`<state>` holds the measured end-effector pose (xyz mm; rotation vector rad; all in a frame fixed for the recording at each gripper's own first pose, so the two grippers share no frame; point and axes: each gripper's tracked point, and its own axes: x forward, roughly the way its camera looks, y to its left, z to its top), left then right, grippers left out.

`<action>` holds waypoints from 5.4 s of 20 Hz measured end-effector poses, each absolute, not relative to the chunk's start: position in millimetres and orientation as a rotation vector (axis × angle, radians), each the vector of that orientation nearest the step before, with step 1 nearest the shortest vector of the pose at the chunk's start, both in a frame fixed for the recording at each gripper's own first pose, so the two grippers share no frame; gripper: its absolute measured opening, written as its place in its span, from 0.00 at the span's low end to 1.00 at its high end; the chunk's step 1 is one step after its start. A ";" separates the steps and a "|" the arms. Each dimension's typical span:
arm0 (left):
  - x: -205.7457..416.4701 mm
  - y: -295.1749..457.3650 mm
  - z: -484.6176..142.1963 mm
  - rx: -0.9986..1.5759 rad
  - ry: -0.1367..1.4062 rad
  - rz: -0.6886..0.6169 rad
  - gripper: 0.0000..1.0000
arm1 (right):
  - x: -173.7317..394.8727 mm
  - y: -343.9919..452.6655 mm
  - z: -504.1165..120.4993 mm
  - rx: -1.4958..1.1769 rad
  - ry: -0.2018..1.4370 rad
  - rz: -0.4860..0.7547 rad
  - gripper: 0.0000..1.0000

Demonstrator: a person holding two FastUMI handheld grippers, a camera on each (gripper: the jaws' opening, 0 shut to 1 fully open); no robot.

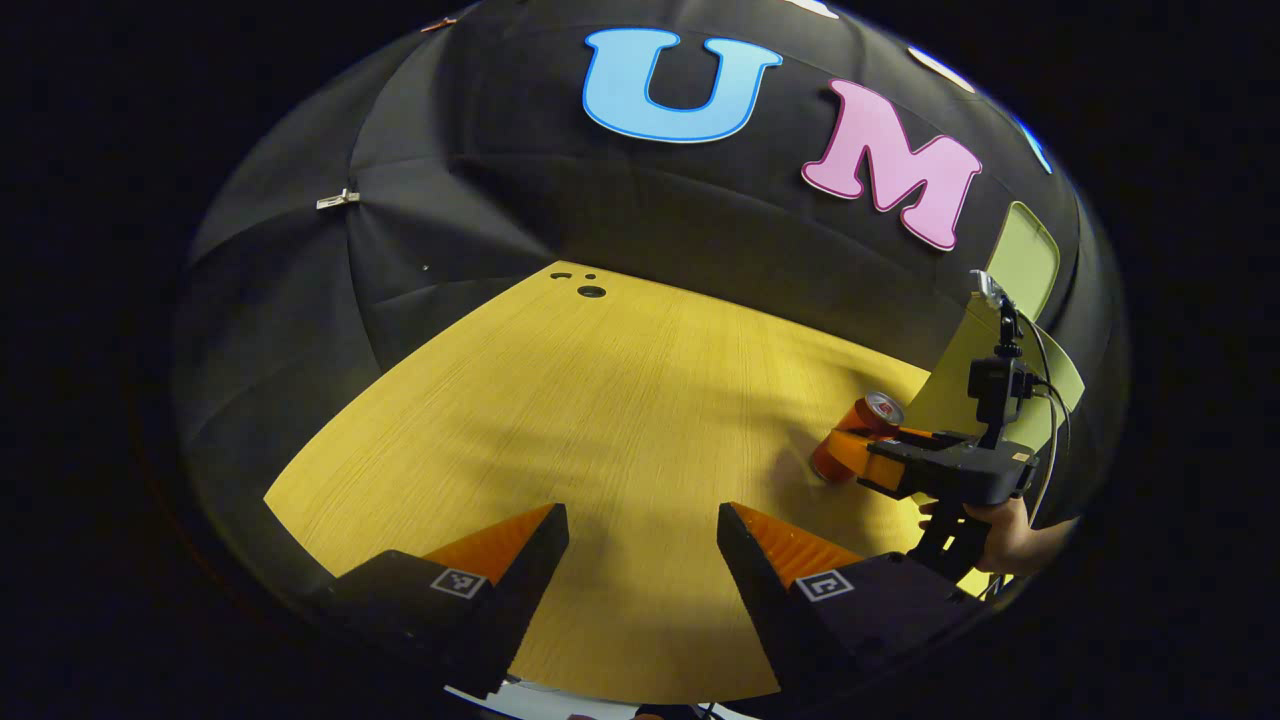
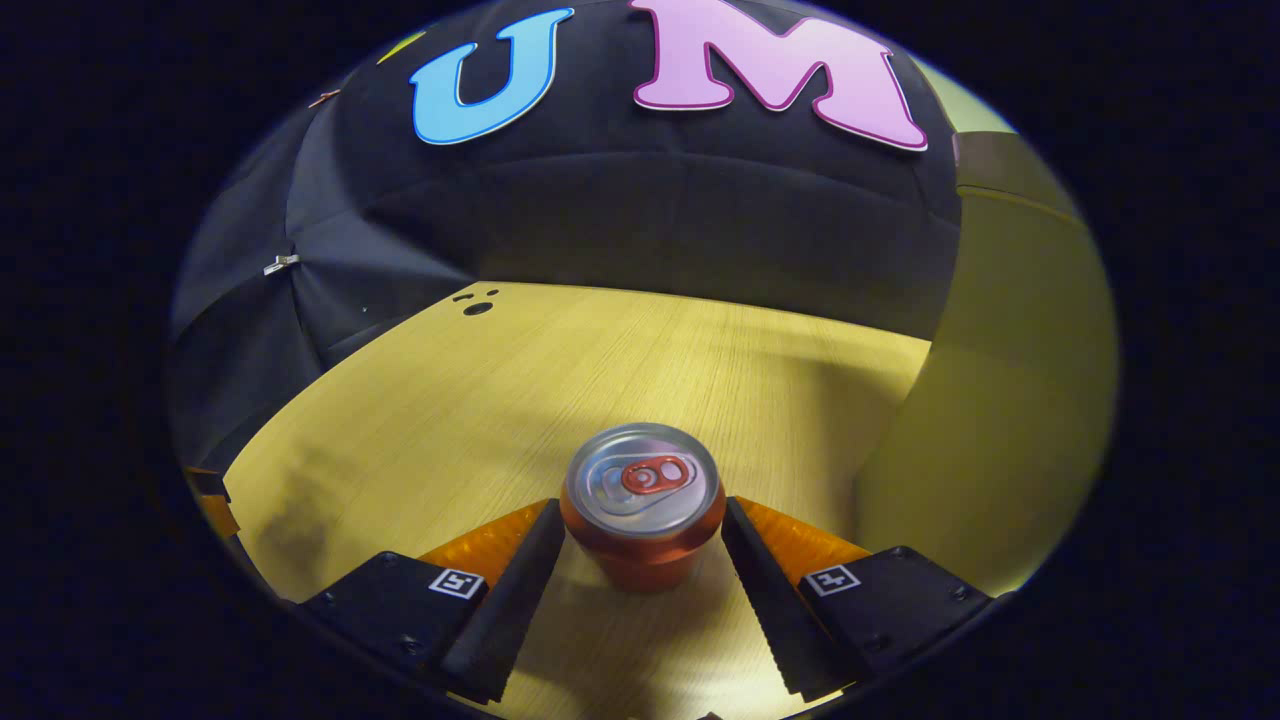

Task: Press the lid of the desktop garbage bin to open it, pick up the crumpled paper on the desktop and throw it into the bin, then pick up the pop can on the desktop and drop it into the bin, and finally close the garbage bin lid.

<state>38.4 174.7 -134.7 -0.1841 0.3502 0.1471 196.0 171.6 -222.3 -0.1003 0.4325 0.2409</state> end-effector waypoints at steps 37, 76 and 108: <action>30.7 139.7 -99.9 -0.087 0.303 0.028 0.96 | 124.4 19.0 116.2 0.045 0.018 0.038 0.82; 41.4 60.6 -125.6 -0.054 0.367 0.133 0.96 | 169.2 -53.8 224.9 -0.085 -0.161 0.052 0.97; 19.8 92.0 -147.2 -0.101 0.396 0.184 0.96 | 160.1 -63.0 177.8 0.008 -0.010 -0.023 0.97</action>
